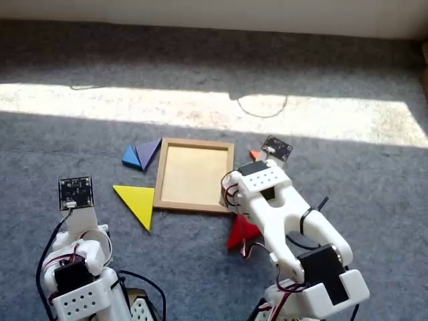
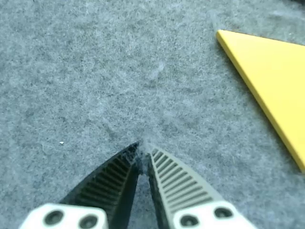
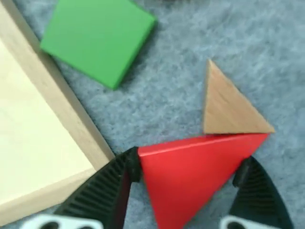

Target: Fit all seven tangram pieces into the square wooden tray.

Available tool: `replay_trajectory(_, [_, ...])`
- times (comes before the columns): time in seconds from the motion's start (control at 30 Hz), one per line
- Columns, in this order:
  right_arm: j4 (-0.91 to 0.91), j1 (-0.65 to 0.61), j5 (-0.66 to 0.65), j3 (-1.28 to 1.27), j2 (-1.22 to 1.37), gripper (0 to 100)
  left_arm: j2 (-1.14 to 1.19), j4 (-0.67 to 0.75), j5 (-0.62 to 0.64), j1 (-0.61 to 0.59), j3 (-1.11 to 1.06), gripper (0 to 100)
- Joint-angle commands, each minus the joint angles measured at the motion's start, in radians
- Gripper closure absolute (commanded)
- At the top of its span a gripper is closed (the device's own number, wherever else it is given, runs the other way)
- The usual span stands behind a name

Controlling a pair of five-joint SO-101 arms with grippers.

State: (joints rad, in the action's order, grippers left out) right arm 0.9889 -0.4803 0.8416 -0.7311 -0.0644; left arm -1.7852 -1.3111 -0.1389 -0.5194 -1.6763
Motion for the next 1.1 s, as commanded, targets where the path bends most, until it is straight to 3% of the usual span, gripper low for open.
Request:
replay_trajectory(0.0, [-0.001,0.044,-0.068,0.008,-0.005,77.7,-0.031,-0.008,-0.002,-0.015,-0.021,99])
replay_trajectory(0.3, [0.122,0.074,-0.258,0.038,-0.028,78.1,-0.031,-0.008,-0.002,-0.015,-0.021,99])
replay_trajectory(0.6, [0.199,0.077,-0.394,0.071,-0.271,78.1,-0.031,-0.008,-0.002,-0.015,-0.021,99])
replay_trajectory(0.83, [0.203,0.077,-0.379,0.07,-0.344,77.8,-0.031,-0.008,-0.002,-0.015,-0.021,99])
replay_trajectory(0.93, [0.199,0.077,-0.256,0.07,-0.295,76.7,-0.031,-0.008,-0.002,-0.015,-0.021,99])
replay_trajectory(1.07, [0.197,0.077,-0.121,0.076,-0.191,63.0,-0.031,-0.008,-0.002,-0.015,-0.021,99])
